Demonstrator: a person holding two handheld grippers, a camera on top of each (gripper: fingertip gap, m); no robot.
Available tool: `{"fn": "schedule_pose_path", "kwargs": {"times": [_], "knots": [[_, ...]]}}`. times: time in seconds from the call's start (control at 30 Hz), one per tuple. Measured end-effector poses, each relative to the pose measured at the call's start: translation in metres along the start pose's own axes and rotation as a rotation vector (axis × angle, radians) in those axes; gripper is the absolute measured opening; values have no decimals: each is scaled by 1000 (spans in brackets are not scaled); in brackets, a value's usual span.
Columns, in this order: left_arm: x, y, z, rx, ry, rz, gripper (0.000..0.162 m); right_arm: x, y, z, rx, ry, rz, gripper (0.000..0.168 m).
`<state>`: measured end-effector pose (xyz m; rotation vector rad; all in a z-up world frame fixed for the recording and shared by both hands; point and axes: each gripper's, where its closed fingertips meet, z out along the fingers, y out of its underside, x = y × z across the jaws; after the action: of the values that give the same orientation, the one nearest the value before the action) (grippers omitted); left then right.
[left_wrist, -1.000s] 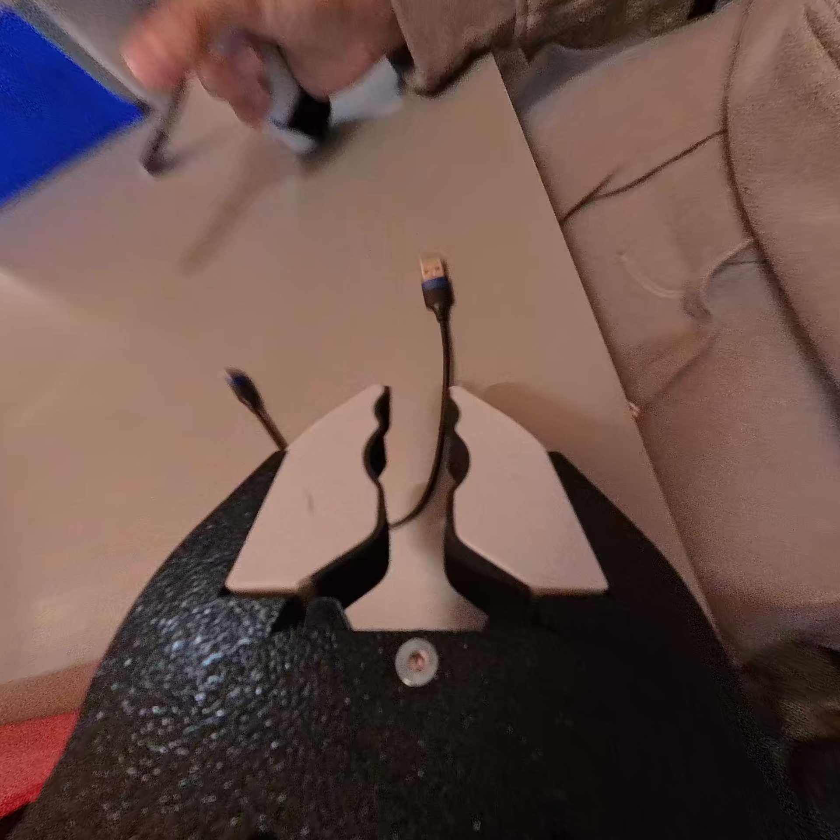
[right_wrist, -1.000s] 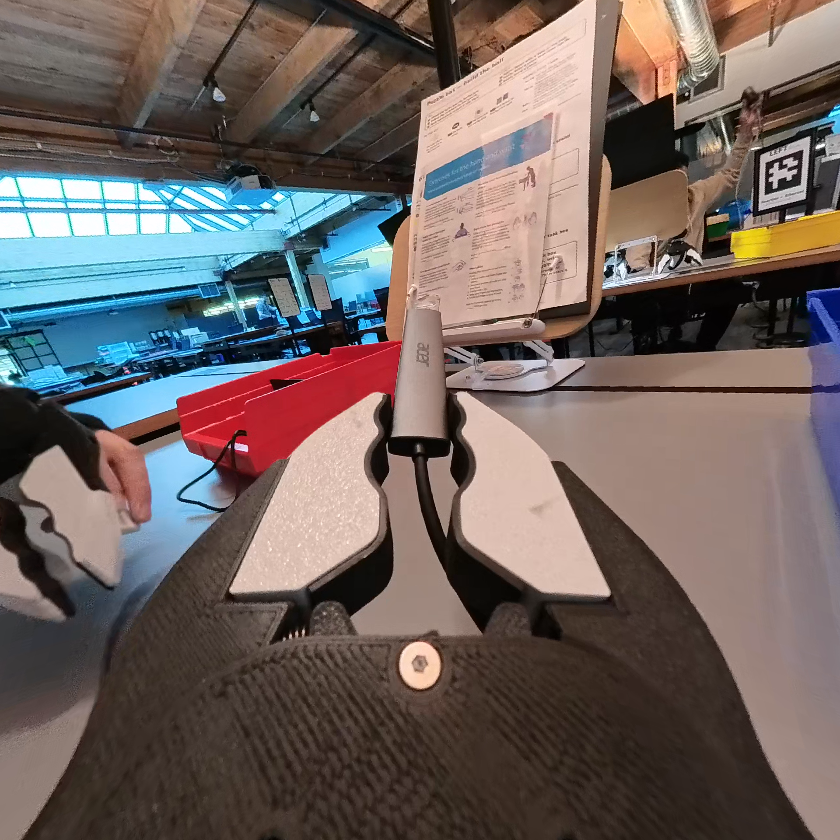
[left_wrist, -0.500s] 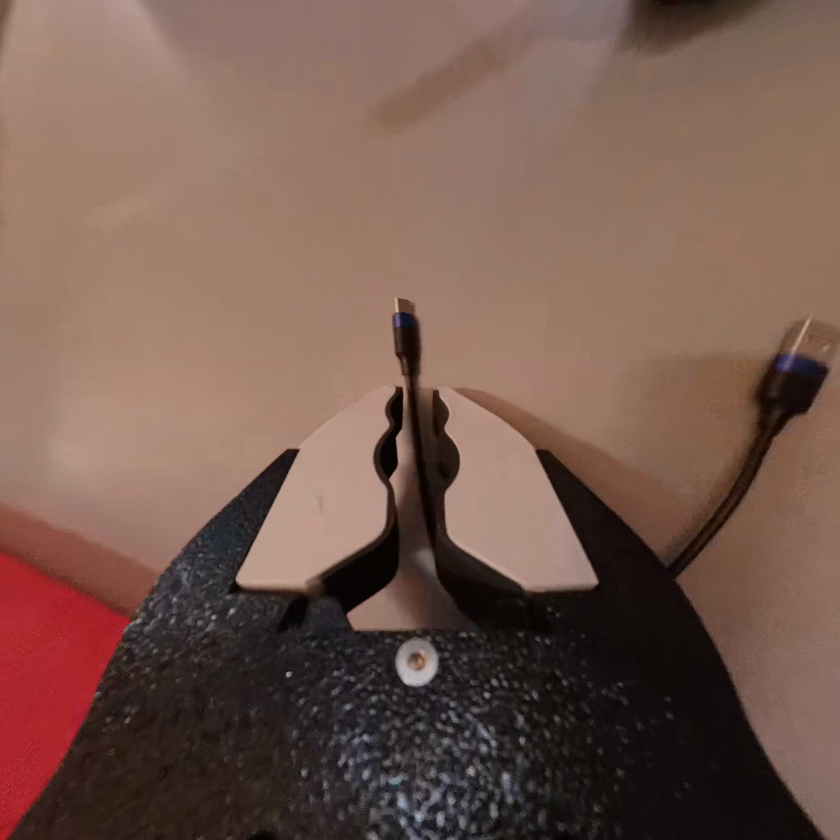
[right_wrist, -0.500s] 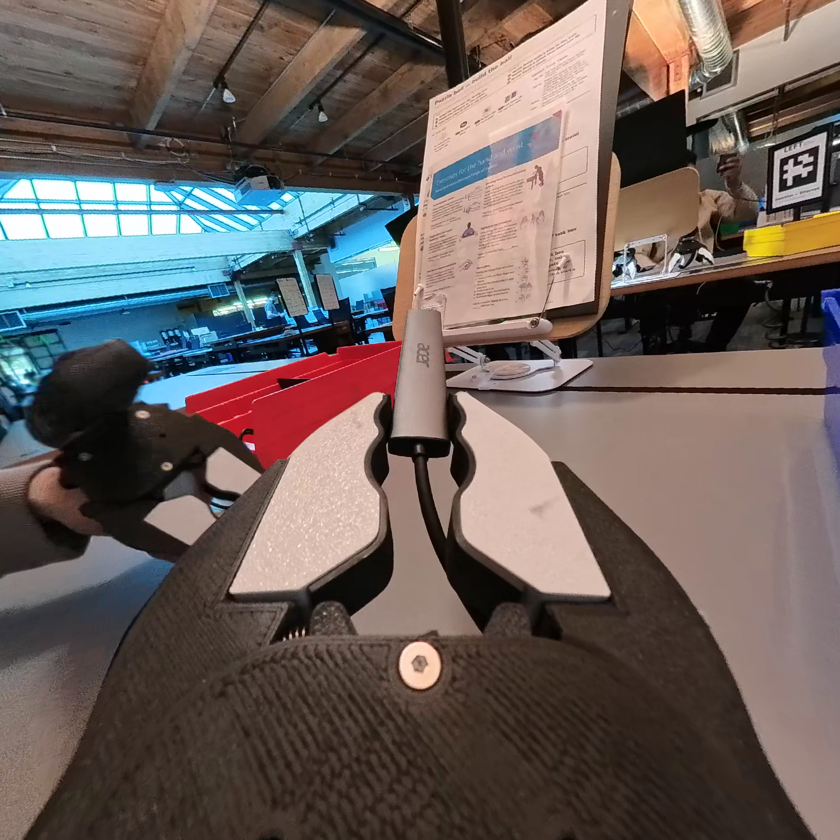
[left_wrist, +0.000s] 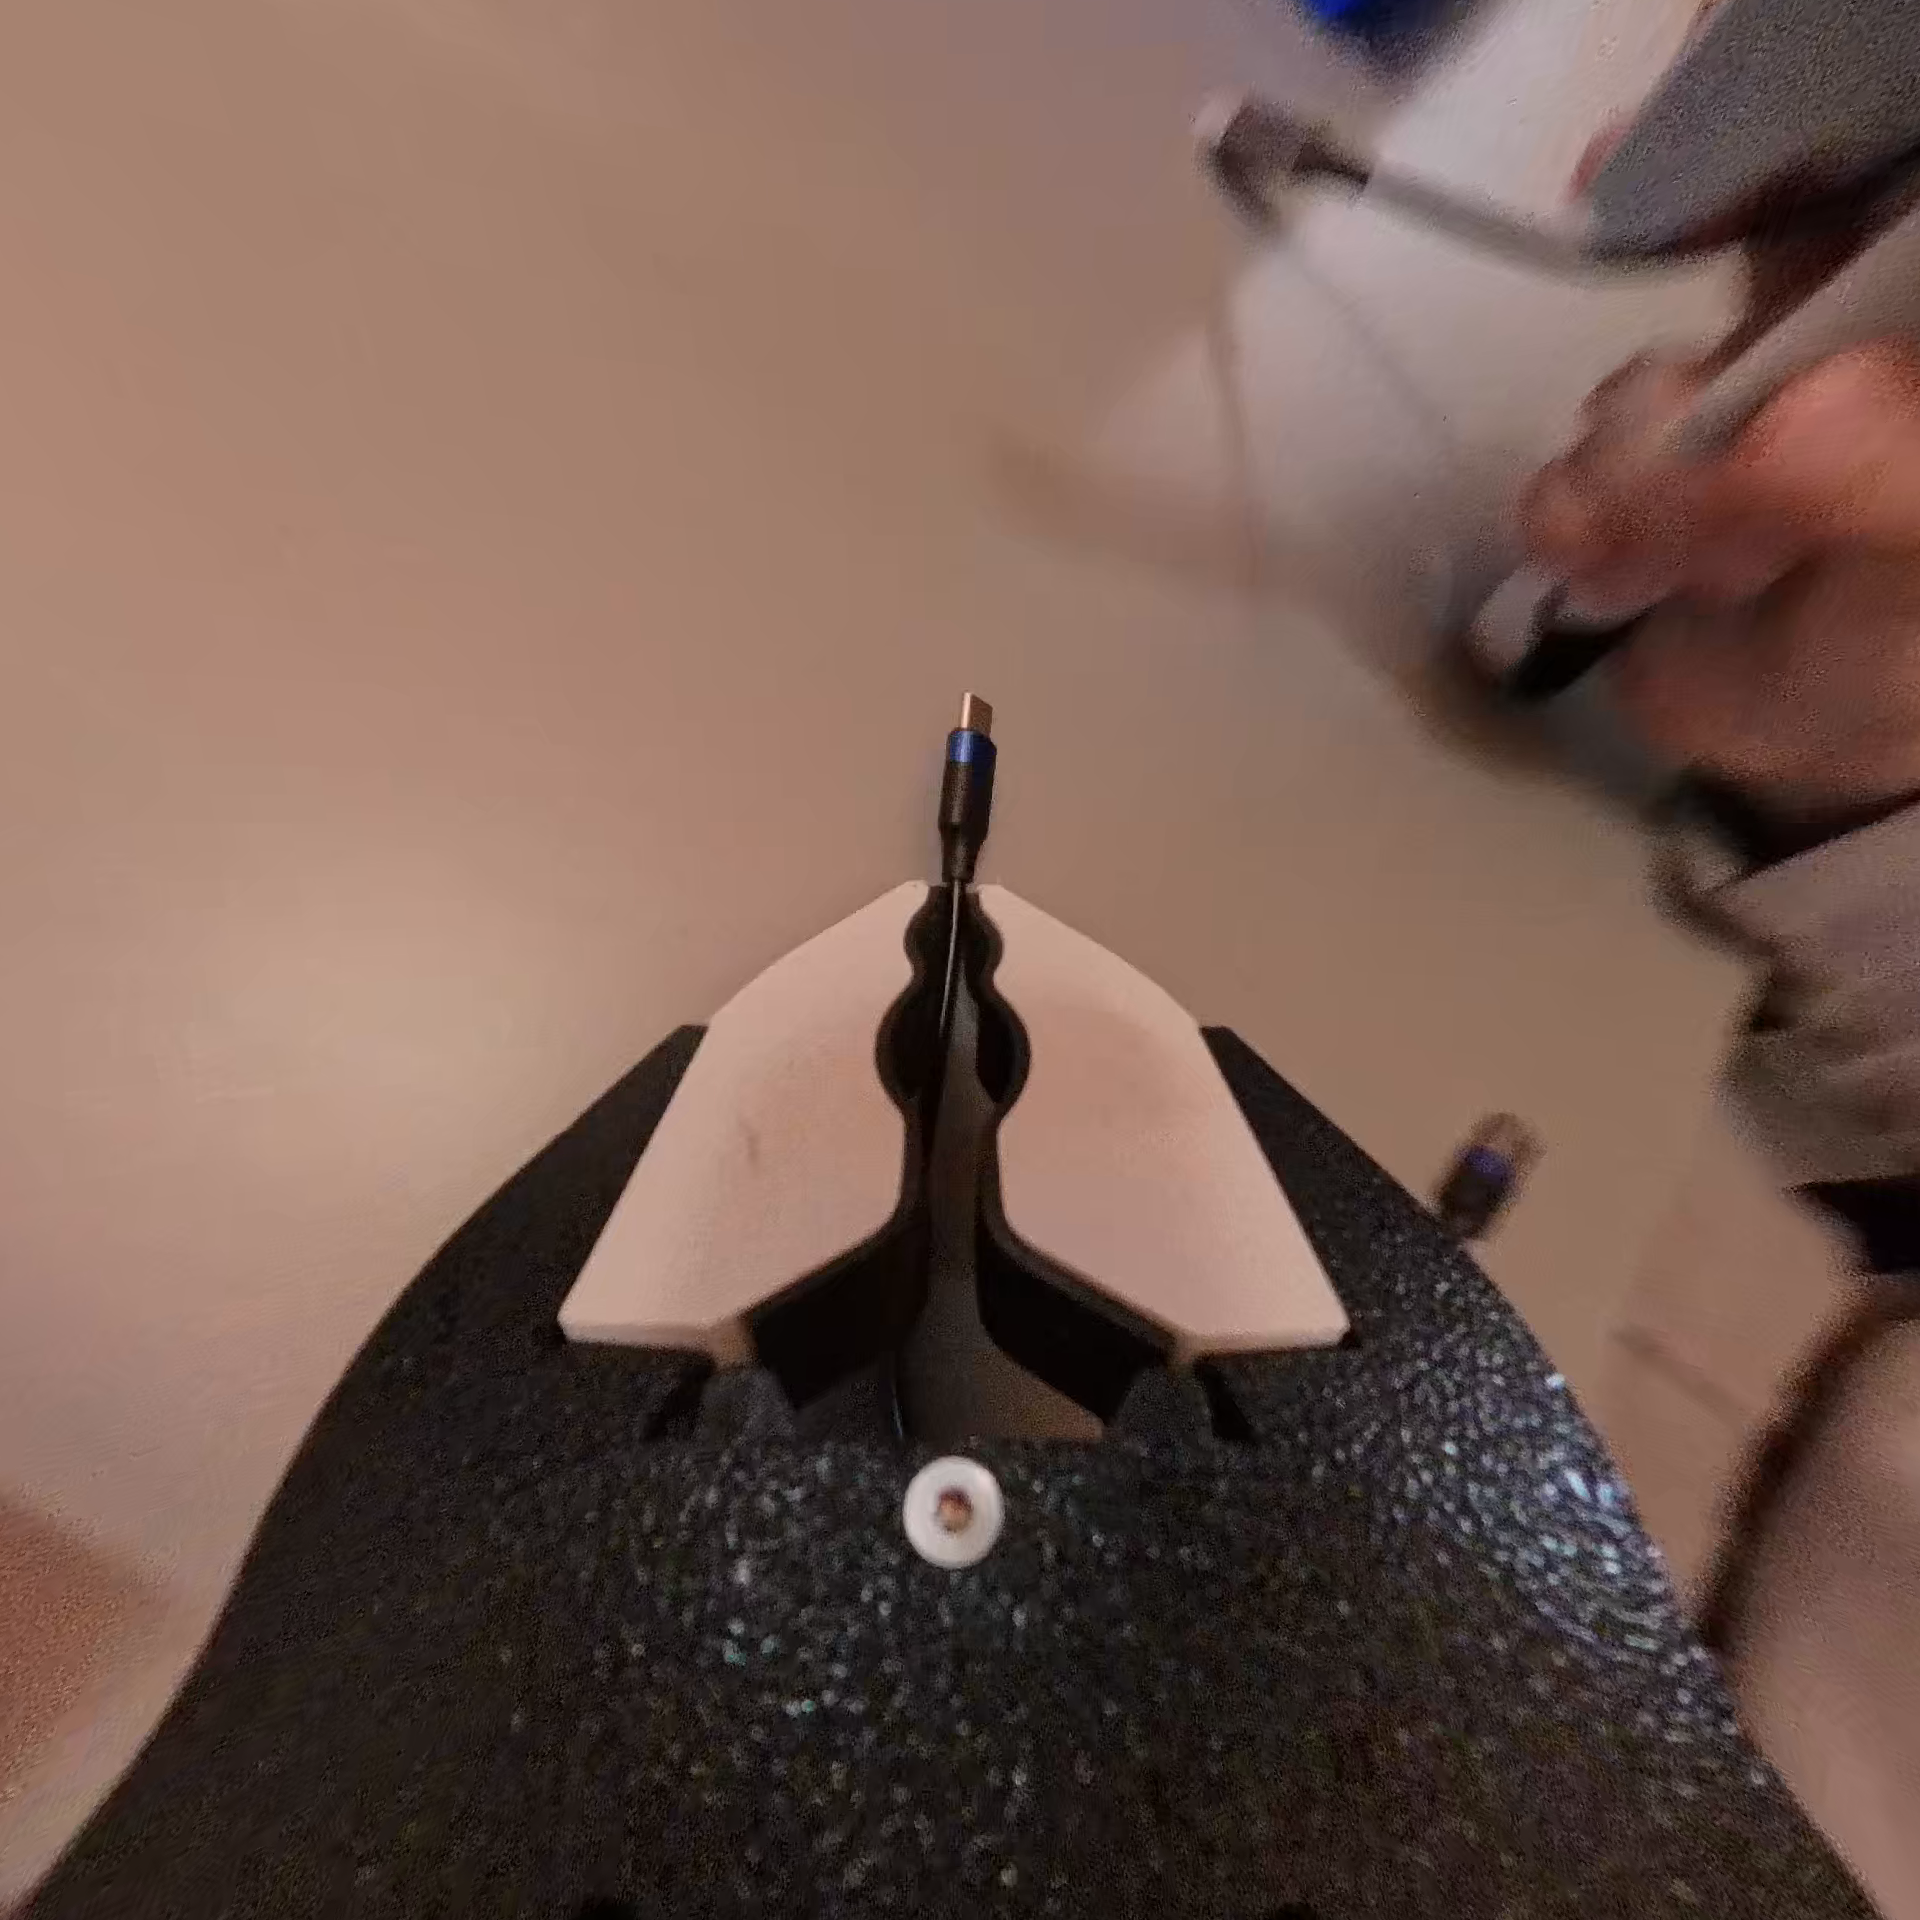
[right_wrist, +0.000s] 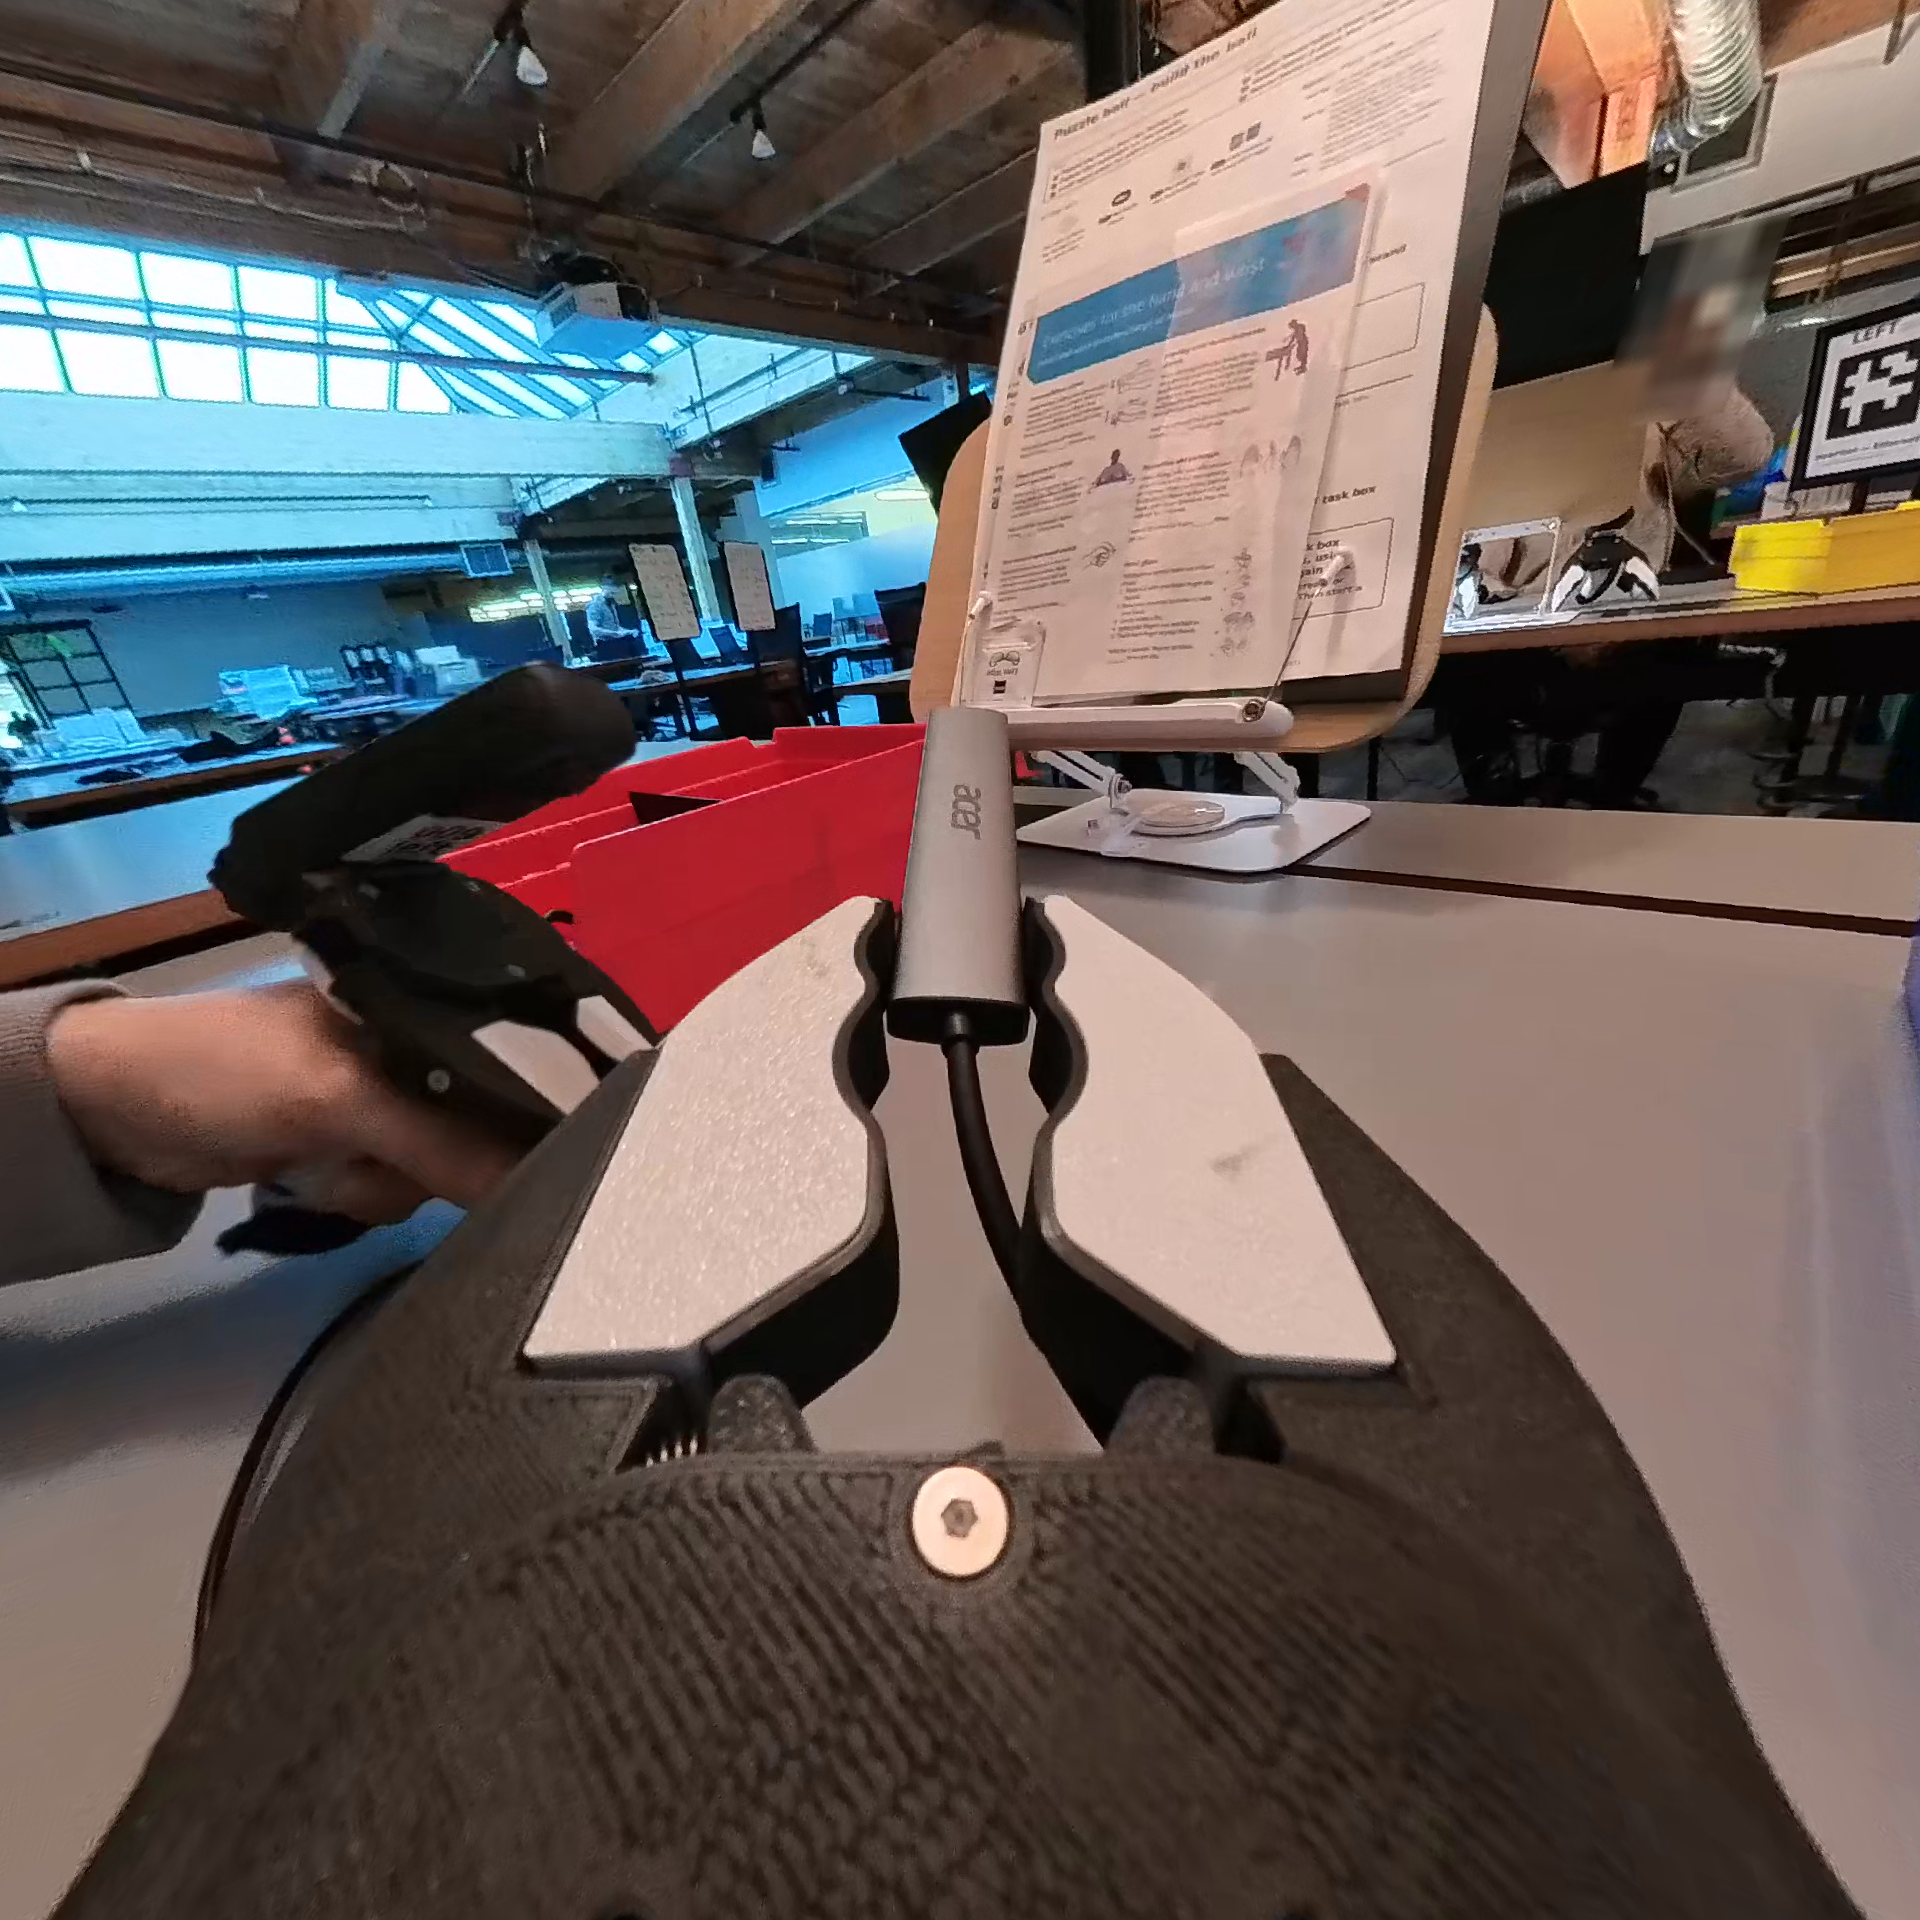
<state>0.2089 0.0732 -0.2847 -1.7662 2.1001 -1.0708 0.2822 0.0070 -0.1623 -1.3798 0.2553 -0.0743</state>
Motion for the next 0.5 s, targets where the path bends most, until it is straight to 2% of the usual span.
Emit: {"fn": "schedule_pose_path", "kwargs": {"times": [0.03,0.1,0.2,0.33,0.5], "knots": [[7,-5,-1,32,59,-93,2,0,0,0,3,3,-2,24],[19,-17,-4,101,171,-241,2,1,-1,-1,9,6,-2,24],[36,-33,-12,182,301,-361,2,2,0,-2,-10,15,-59,24],[58,-47,-24,243,483,-468,2,2,0,-3,-16,-4,-69,24],[66,-52,-34,233,585,-520,2,-11,3,-3,-36,-139,-35,24]]}}
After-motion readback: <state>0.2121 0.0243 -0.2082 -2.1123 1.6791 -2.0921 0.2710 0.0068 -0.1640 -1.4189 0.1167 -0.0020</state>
